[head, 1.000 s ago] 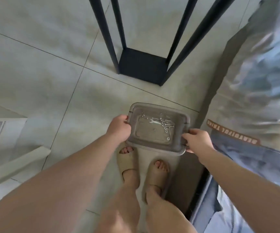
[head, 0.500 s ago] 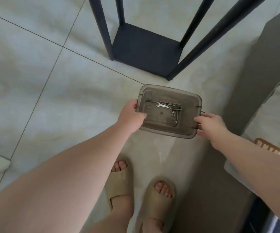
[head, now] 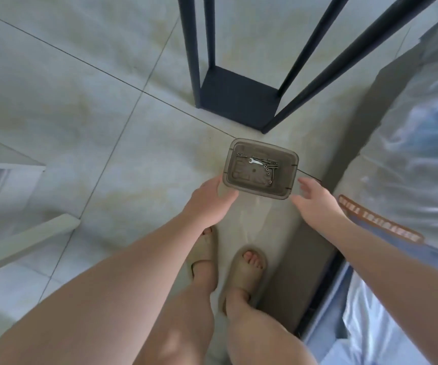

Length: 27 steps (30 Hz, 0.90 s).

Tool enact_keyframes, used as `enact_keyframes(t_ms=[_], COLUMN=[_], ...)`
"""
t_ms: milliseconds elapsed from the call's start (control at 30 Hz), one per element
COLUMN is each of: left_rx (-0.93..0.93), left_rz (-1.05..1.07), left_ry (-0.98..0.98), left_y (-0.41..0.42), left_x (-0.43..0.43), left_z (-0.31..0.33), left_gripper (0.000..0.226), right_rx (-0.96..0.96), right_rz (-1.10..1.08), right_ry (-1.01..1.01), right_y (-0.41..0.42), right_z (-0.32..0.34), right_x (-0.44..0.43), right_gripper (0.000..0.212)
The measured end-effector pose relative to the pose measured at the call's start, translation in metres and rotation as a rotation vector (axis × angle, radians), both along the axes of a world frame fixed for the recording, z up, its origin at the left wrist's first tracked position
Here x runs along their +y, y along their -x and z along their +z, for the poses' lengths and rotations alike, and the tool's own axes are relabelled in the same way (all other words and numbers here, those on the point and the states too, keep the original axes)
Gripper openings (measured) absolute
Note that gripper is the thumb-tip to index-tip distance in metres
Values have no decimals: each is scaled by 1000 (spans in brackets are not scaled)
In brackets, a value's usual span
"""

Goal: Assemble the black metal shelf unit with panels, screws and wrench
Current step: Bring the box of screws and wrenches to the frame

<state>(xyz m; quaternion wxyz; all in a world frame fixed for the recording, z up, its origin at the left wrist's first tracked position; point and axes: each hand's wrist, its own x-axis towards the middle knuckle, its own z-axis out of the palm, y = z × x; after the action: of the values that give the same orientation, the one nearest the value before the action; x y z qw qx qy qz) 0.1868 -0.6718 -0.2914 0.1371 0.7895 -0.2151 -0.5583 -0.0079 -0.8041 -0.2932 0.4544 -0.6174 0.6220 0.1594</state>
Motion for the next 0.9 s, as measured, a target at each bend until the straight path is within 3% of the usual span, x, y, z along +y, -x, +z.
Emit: enact_keyframes(t_ms=[133,233,533,900], left_rx=[-192,-280,-554,-857], left_rz=[-240,-290,-187,43], left_ry=[-36,31,263,323], left_y=[6,11,27,18], left_x=[26,44,93,171], left_z=[96,179,376,515], left_gripper=[67,65,65,70], right_rx=[-37,-83,-180,-452], right_rz=[220,296,557,960], right_ry=[66,122,383,599], right_y=[-3,-3,14,-28], right_z=[108,192,387,520], right_x=[23,44,93,130], right_gripper=[58,59,63,67])
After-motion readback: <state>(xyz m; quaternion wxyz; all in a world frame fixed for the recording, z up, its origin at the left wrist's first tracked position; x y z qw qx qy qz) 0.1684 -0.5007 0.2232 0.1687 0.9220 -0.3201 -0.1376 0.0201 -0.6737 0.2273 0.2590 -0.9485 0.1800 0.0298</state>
